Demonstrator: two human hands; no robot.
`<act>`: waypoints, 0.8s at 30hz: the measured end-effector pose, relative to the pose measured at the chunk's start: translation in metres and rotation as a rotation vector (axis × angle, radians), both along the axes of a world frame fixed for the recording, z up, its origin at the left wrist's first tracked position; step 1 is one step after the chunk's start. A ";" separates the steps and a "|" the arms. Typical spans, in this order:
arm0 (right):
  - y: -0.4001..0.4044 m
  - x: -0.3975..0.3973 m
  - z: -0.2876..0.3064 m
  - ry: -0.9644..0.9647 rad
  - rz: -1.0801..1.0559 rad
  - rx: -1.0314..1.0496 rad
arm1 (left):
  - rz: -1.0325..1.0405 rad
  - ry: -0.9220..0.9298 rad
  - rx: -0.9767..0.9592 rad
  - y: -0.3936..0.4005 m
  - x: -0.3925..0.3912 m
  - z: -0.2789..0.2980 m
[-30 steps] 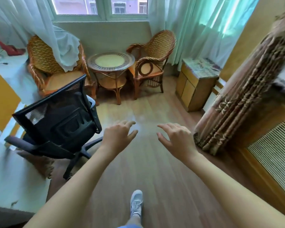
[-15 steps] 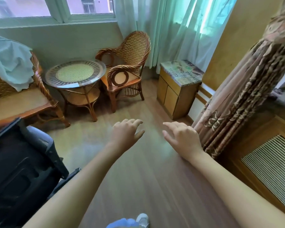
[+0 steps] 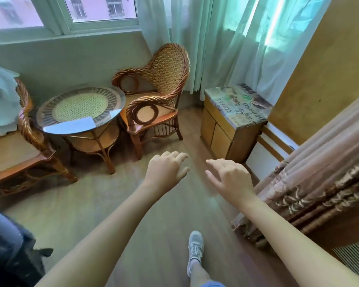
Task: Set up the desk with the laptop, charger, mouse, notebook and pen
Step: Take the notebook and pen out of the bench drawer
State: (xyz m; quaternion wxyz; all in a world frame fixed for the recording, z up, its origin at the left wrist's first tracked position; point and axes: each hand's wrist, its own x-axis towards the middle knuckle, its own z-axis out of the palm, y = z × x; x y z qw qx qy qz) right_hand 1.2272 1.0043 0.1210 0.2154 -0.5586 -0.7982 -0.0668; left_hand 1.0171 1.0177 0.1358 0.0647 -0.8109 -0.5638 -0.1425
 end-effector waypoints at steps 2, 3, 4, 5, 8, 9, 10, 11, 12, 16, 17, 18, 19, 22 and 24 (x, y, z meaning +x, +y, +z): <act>0.045 0.009 -0.003 0.011 0.001 -0.014 | 0.010 0.006 -0.003 0.044 0.009 -0.001; 0.065 0.014 -0.004 0.021 -0.001 -0.018 | 0.013 0.001 -0.010 0.064 0.013 -0.001; 0.086 0.019 -0.004 0.028 -0.005 -0.018 | 0.018 0.003 -0.015 0.084 0.018 -0.003; 0.105 0.024 -0.005 0.030 -0.009 -0.016 | 0.022 0.010 -0.016 0.104 0.023 -0.003; 0.160 0.038 -0.003 0.029 -0.010 -0.032 | 0.026 0.005 -0.034 0.158 0.036 -0.005; 0.176 0.043 -0.003 0.032 -0.013 -0.034 | 0.027 -0.002 -0.041 0.173 0.039 -0.005; 0.191 0.047 -0.002 0.035 -0.019 -0.034 | 0.027 -0.004 -0.043 0.189 0.042 -0.005; 0.206 0.051 -0.003 0.036 -0.027 -0.035 | 0.025 0.000 -0.039 0.205 0.045 -0.006; 0.220 0.053 -0.003 0.036 -0.034 -0.039 | 0.020 0.008 -0.035 0.221 0.047 -0.007; 0.275 0.062 -0.012 0.065 -0.063 -0.070 | 0.006 0.024 -0.079 0.287 0.057 -0.020; 0.289 0.064 -0.016 0.067 -0.076 -0.077 | -0.004 0.028 -0.094 0.303 0.062 -0.024; 0.303 0.065 -0.019 0.068 -0.091 -0.083 | -0.018 0.035 -0.108 0.321 0.067 -0.029; 0.318 0.067 -0.022 0.070 -0.107 -0.090 | -0.034 0.041 -0.116 0.338 0.072 -0.033; 0.366 0.070 -0.031 0.065 -0.142 -0.114 | -0.084 0.026 -0.132 0.396 0.088 -0.047; 0.402 0.071 -0.037 0.049 -0.170 -0.118 | -0.112 -0.001 -0.156 0.440 0.100 -0.057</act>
